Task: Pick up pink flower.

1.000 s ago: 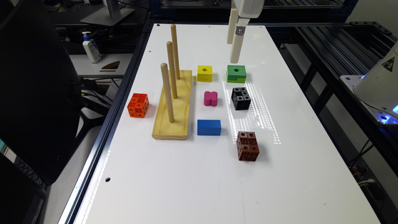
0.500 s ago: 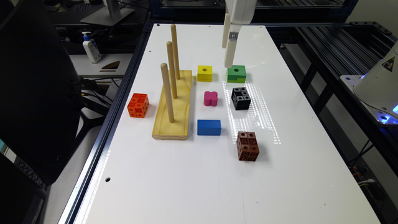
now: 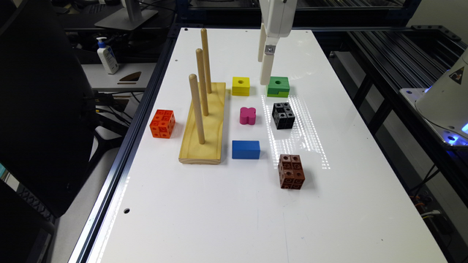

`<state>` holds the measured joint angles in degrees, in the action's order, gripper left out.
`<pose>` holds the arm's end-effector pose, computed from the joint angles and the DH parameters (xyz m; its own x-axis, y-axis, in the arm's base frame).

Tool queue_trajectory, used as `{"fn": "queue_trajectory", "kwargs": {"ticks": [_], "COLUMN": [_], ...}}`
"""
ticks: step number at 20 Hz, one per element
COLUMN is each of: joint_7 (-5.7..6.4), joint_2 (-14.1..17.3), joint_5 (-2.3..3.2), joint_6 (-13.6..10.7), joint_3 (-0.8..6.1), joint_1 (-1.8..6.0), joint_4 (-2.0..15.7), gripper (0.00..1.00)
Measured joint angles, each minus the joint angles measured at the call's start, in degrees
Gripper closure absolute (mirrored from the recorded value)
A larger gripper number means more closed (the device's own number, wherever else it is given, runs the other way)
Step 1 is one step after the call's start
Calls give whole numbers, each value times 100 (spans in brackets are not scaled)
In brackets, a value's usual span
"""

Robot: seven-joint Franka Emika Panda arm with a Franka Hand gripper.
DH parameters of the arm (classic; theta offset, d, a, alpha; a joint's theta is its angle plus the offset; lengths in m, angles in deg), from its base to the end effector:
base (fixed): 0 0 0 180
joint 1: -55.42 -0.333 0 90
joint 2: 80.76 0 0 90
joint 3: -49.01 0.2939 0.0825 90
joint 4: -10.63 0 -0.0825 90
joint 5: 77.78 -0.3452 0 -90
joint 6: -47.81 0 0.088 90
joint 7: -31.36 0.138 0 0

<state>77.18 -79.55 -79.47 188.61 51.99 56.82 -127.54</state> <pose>0.4673 0.0135 0.2810 0.7004 -0.7137 0.0026 -0.7133 -0.7001 -0.0318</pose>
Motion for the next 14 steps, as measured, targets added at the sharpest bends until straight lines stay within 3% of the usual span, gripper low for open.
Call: {"fn": "queue_trajectory", "kwargs": {"ticks": [7,14], "joint_7": [0,-1], "joint_2": [283,410], "joint_5": [1,2], "joint_6": [260,353], "joint_3": [0,0], "joint_1": [0,0], "joint_4": [0,0], "gripper": [0,0]}}
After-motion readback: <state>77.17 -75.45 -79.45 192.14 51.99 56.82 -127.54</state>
